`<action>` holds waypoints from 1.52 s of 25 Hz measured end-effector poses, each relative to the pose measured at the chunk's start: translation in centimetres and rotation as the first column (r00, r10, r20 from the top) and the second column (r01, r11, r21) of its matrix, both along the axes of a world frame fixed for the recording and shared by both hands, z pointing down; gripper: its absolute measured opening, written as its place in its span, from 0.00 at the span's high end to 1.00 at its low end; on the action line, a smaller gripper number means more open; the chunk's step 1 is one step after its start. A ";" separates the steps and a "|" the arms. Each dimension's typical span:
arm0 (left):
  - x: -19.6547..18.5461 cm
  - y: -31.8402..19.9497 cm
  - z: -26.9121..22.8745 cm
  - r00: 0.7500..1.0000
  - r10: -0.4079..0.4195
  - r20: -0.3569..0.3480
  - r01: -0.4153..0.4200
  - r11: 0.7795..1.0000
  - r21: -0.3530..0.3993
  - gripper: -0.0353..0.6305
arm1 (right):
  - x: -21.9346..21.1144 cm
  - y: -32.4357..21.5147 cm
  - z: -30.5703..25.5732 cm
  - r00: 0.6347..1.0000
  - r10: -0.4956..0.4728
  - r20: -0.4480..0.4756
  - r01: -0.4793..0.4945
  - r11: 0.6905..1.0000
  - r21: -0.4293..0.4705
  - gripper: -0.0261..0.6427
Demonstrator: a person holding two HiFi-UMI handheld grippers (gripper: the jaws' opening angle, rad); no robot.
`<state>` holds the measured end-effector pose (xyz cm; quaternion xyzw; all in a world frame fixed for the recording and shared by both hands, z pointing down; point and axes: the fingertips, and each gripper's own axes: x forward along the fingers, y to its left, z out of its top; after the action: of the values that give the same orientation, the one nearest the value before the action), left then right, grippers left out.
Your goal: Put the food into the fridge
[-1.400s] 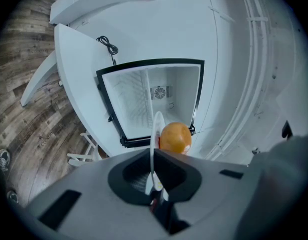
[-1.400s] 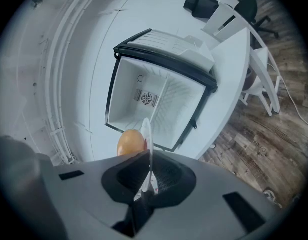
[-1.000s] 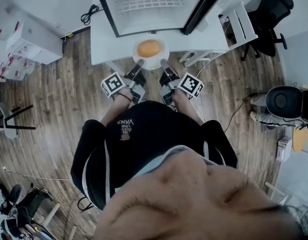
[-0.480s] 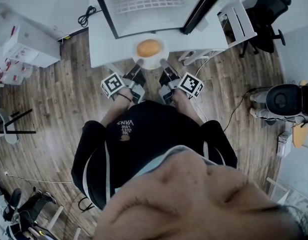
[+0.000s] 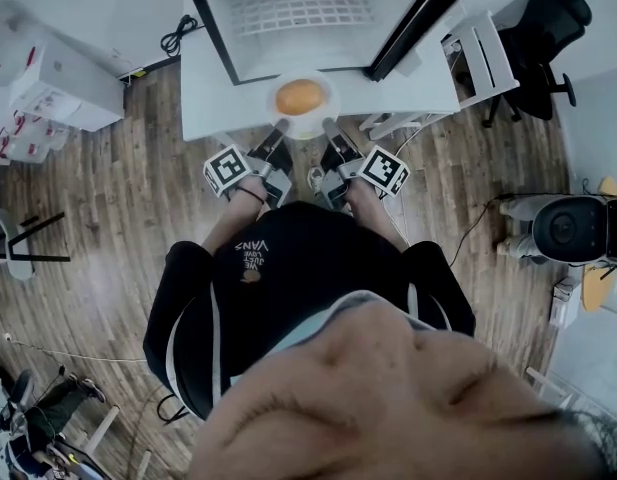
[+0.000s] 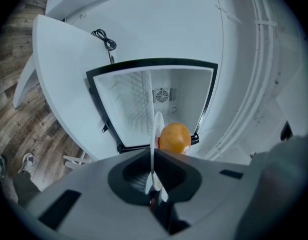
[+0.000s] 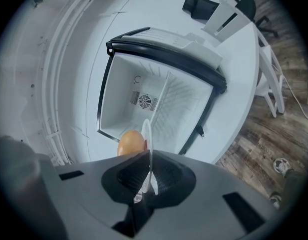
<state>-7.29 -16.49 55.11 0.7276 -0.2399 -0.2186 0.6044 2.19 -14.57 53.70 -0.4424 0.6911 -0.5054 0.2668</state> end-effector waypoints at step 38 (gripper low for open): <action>3.0 -8.8 -2.0 0.997 -0.077 -0.002 0.077 0.997 0.019 0.91 | 3.3 -9.2 -1.8 0.995 -0.098 -0.005 0.098 0.995 0.024 0.93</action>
<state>-4.30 -25.26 53.12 0.7235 -0.2652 -0.2443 0.5886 5.45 -23.81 51.88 -0.4059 0.7184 -0.5087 0.2457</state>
